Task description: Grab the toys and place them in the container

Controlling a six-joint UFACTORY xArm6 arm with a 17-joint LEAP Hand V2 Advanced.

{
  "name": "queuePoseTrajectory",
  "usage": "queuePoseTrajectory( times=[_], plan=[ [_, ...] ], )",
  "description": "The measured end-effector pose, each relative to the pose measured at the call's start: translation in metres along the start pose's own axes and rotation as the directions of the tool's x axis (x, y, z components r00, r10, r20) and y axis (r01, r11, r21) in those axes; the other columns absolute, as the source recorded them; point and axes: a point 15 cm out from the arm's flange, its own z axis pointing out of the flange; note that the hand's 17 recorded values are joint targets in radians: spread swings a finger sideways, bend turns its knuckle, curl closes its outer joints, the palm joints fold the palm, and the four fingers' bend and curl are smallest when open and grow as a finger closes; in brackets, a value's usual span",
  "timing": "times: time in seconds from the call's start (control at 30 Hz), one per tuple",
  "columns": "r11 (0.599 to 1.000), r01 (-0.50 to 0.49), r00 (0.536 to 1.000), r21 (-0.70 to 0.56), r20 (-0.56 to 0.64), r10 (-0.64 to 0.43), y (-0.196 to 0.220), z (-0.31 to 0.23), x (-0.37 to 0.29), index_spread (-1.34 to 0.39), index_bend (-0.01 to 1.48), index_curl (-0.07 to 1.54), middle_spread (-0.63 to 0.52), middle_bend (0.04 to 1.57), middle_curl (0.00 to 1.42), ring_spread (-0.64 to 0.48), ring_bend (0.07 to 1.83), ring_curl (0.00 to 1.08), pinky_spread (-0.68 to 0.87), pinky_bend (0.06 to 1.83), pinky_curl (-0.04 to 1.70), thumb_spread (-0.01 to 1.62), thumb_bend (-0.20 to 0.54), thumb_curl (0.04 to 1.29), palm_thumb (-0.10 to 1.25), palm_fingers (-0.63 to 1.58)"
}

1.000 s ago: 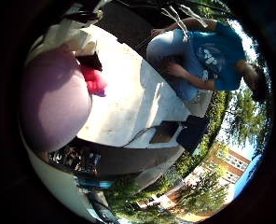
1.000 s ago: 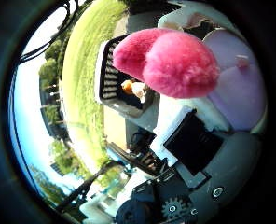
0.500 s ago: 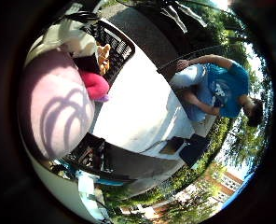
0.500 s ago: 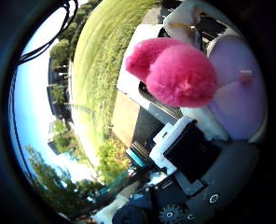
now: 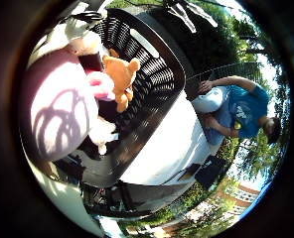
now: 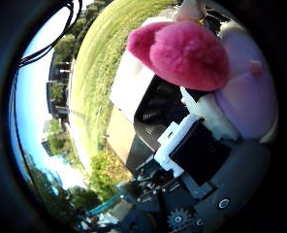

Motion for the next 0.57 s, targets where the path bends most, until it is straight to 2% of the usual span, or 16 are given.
queuePoseTrajectory(
  times=[0.07, 0.2, 0.4, 0.57],
  plan=[
    [1.0, 0.02, 1.0, -0.009, 0.002, -0.02, 0.002, 0.003, 0.0, -0.8, 0.21, 1.01, -0.01, 0.39, 0.59, 0.23, 0.73, 0.41, 0.37, 1.17, 0.55, 1.1, -0.035, 0.6, 0.76, -0.29],
    [0.999, 0.038, 0.999, 0.007, 0.001, -0.038, 0.002, -0.01, 0.007, -0.7, 0.06, 0.84, 0.05, 0.24, 0.49, 0.28, 0.64, 0.35, 0.43, 1.11, 0.49, 1.09, -0.031, 0.58, 0.77, -0.21],
    [0.996, 0.032, 0.999, 0.084, -0.006, -0.032, 0.01, -0.091, 0.018, -0.57, 0.08, 0.59, 0.1, 0.15, 0.41, 0.31, 0.56, 0.32, 0.49, 1.06, 0.43, 1.07, -0.028, 0.56, 0.78, -0.13],
    [0.994, 0.036, 0.999, 0.099, 0.005, -0.037, 0.05, -0.183, 0.005, -0.51, 0.14, 0.48, 0.12, 0.15, 0.36, 0.32, 0.5, 0.3, 0.49, 0.94, 0.37, 1.07, -0.028, 0.54, 0.79, -0.12]
  ],
)
